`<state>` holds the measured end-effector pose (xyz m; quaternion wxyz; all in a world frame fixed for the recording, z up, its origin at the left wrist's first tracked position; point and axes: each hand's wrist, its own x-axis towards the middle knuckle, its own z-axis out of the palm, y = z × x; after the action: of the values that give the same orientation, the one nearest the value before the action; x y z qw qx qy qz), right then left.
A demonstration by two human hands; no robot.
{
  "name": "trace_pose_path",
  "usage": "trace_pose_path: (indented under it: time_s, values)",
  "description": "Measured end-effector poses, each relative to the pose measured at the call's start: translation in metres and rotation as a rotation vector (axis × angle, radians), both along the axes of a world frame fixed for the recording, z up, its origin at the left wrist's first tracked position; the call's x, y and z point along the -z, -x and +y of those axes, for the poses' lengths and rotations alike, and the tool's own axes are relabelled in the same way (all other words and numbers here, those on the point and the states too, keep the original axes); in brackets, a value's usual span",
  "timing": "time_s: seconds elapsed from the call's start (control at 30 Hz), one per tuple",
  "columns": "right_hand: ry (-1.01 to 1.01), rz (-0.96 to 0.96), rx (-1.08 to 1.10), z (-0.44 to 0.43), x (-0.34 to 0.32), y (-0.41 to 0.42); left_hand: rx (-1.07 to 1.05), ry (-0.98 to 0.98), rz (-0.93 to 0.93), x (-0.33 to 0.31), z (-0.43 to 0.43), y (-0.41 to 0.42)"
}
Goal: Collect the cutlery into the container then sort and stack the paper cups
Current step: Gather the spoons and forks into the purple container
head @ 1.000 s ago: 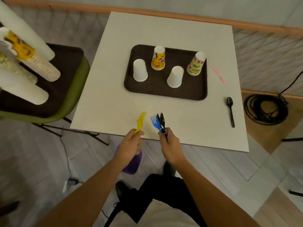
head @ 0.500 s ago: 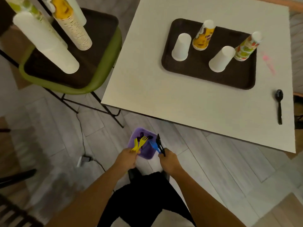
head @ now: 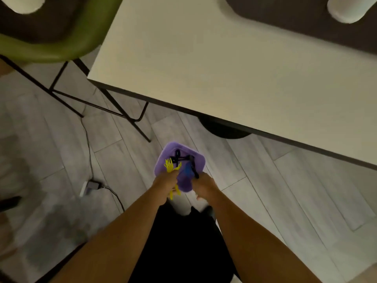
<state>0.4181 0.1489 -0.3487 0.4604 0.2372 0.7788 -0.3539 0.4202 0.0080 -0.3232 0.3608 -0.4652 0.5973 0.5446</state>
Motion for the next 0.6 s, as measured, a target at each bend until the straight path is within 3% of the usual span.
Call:
trace_pose_path:
  time_s: [0.17,0.37,0.6]
  values:
    - [0.059,0.053,-0.005,0.0,0.015,0.006,0.112,-0.02,0.015,-0.002,-0.002,0.016]
    - [-0.013,0.054,-0.041,0.017,-0.017,-0.012,0.013,-0.02,0.114,-0.024,-0.01,0.004]
    - [-0.002,0.182,-0.078,0.017,-0.104,-0.011,0.391,0.132,0.239,-0.099,-0.022,0.004]
